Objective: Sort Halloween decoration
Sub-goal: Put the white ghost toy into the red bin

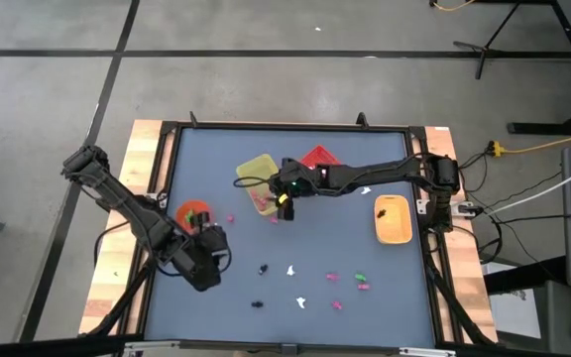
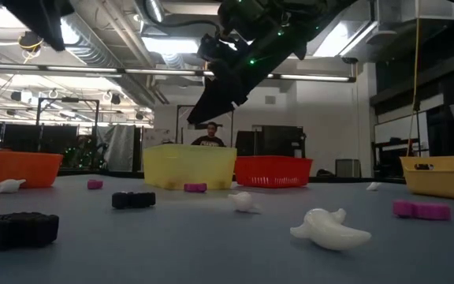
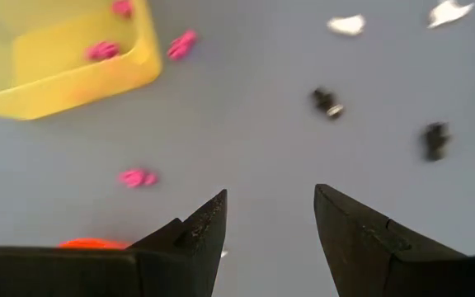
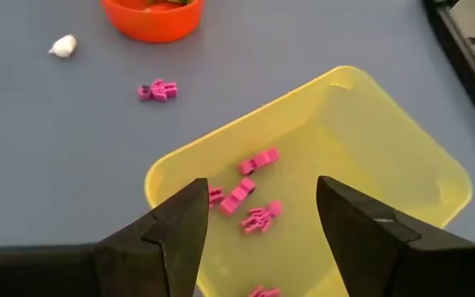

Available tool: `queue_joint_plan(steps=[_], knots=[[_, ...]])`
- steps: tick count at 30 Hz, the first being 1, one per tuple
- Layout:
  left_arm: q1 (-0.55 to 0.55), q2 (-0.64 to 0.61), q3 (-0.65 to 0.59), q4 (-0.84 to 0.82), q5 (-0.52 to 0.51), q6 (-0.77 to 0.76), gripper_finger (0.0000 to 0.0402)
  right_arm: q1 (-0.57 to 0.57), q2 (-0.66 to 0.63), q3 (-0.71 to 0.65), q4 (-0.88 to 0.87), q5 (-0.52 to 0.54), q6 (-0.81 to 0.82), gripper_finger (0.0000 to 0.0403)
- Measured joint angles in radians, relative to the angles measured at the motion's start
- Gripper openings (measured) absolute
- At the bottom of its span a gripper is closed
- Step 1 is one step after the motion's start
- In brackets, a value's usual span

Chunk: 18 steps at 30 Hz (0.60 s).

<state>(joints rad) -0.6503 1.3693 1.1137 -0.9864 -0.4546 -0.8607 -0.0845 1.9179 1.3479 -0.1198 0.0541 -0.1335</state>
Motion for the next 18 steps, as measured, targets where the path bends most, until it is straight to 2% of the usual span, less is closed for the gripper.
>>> queue_joint_plan(steps=[10,18], knots=[[0.007,0.0,-0.022,-0.097,0.0,-0.001,0.0167,0.007,0.0,0.0,-0.083,-0.095,0.006,0.0225],[0.007,0.0,-0.202,-0.035,0.091,-0.001,0.0167,0.072,0.0,0.0,-0.09,-0.099,0.006,0.0225]])
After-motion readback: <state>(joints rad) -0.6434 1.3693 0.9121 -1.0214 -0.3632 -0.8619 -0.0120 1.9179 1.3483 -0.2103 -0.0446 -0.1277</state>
